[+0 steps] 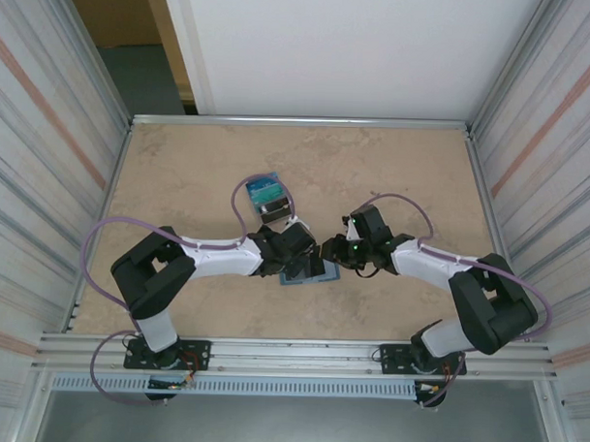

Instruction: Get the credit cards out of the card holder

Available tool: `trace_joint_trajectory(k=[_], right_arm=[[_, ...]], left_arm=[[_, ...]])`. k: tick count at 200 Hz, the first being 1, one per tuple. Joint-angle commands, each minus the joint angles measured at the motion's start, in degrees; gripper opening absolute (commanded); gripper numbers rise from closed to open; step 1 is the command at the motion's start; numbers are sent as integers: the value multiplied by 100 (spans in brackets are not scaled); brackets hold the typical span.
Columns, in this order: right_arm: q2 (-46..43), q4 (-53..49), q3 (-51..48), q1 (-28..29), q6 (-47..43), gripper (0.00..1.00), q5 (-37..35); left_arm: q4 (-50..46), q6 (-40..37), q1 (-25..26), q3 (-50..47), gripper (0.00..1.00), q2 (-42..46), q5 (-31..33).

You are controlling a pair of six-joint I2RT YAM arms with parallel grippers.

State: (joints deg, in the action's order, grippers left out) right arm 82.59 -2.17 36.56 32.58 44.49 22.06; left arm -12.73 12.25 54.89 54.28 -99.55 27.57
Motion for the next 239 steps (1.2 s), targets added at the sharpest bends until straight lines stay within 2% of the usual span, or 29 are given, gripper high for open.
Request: trace_joint_trajectory(k=[1, 68, 109, 159, 189, 215, 239], right_arm=[[129, -99, -20, 164, -12, 31, -155], [504, -88, 70, 311, 31, 31, -318], [618, 562, -75, 319, 239, 26, 191], [746, 791, -70, 313, 290, 18, 281], [623, 459, -8, 319, 175, 11, 15], [410, 5, 50, 319, 24, 0, -380], [180, -485, 144, 323, -103, 0, -847]], left_arm=[[-396, 58, 57, 23, 99, -98, 43], [-393, 79, 68, 41, 99, -119, 55], [-391, 88, 73, 39, 99, -136, 54], [-388, 102, 83, 14, 99, -98, 63], [-395, 102, 84, -5, 99, -52, 106], [-388, 93, 83, -21, 99, -34, 138], [-389, 87, 83, -16, 99, -20, 159]])
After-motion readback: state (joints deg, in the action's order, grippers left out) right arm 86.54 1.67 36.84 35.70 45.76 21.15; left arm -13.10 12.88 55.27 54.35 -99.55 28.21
